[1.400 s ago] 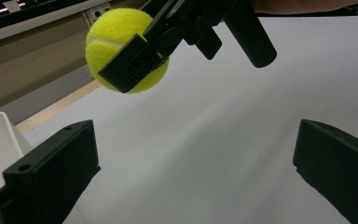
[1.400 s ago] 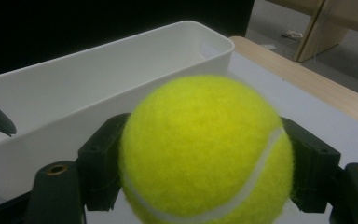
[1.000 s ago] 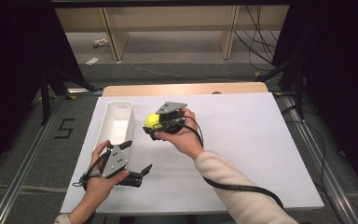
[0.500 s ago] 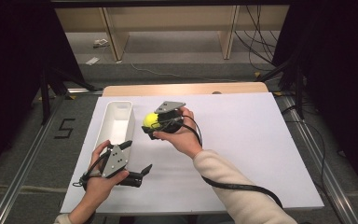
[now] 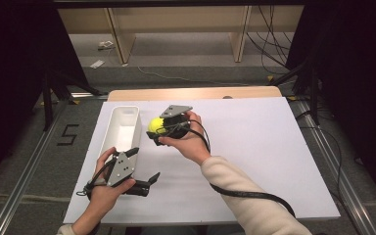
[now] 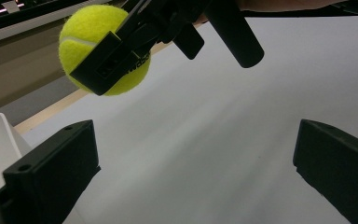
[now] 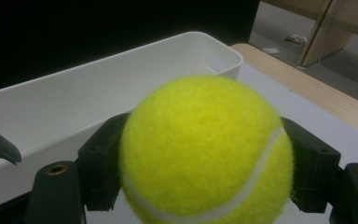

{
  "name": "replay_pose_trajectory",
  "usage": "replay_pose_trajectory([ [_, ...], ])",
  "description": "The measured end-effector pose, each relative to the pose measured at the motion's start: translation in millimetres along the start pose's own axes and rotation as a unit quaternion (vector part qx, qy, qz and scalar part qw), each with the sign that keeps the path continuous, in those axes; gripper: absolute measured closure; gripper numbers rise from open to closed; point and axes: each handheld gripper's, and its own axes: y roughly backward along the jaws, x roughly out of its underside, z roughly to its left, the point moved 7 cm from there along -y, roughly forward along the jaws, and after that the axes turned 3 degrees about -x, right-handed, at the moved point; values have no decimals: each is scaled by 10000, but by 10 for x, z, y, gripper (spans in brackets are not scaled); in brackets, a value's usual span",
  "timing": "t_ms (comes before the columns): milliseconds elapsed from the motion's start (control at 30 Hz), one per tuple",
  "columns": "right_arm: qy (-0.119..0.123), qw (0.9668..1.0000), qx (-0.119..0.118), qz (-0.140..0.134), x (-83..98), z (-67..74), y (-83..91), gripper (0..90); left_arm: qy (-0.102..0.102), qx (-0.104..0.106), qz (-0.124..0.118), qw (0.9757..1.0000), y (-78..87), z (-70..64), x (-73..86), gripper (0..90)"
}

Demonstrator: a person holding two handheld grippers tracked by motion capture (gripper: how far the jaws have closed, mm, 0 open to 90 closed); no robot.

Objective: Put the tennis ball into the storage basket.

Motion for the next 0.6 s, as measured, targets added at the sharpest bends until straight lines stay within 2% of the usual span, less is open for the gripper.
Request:
replay_pose_trajectory([
  [600,-20,10000,-17,-14,-25,15,-48,270,2,0,-3,10000,0,-2,-1,0],
])
